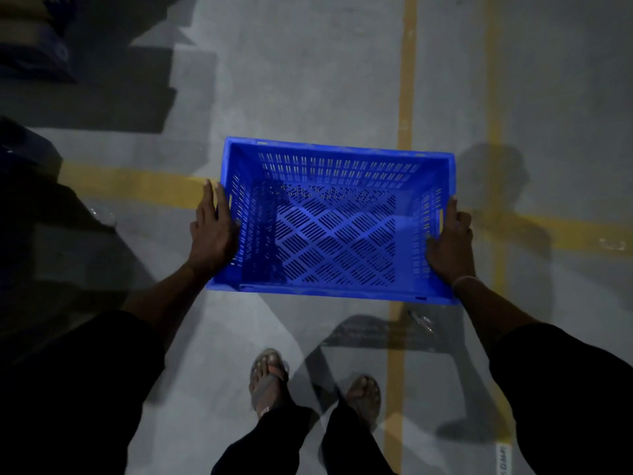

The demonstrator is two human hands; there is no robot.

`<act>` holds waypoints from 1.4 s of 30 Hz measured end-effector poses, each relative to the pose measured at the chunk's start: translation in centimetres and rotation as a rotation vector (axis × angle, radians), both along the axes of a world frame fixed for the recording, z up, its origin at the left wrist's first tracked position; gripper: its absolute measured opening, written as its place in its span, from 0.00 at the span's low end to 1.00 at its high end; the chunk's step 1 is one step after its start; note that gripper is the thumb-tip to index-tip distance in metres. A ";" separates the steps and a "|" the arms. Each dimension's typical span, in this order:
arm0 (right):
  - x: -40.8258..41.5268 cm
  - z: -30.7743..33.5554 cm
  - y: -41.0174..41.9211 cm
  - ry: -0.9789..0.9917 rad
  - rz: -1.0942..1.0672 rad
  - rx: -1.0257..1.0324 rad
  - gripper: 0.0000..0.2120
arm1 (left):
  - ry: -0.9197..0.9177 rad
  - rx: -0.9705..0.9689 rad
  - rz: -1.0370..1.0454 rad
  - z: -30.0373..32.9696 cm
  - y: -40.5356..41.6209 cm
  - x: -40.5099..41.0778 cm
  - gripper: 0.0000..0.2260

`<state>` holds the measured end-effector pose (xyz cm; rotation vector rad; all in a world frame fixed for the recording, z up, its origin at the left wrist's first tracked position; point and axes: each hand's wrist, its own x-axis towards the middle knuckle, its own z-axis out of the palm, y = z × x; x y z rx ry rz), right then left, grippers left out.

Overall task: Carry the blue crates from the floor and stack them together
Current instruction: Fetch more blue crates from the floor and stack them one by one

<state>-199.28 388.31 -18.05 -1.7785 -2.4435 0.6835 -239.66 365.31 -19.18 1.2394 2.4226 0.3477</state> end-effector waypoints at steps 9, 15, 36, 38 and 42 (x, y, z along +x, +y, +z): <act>0.3 -0.5 -2.3 -0.099 0.115 0.177 0.45 | 0.174 0.191 -0.263 -0.8 -0.9 1.2 0.40; 1.6 -0.8 -0.8 -0.114 0.241 0.094 0.47 | 0.070 -0.041 -0.347 -0.4 -0.7 0.4 0.46; 5.5 37.8 -12.6 0.070 -0.018 -0.322 0.49 | -0.405 -0.044 -0.539 41.7 -2.4 14.0 0.54; 7.2 40.3 -14.5 0.103 -0.077 -0.293 0.48 | -0.398 -0.050 -0.585 44.6 -2.5 15.6 0.48; 10.1 42.3 -18.6 0.182 -0.194 -0.244 0.49 | -0.415 -0.055 -0.697 46.5 -2.6 17.7 0.46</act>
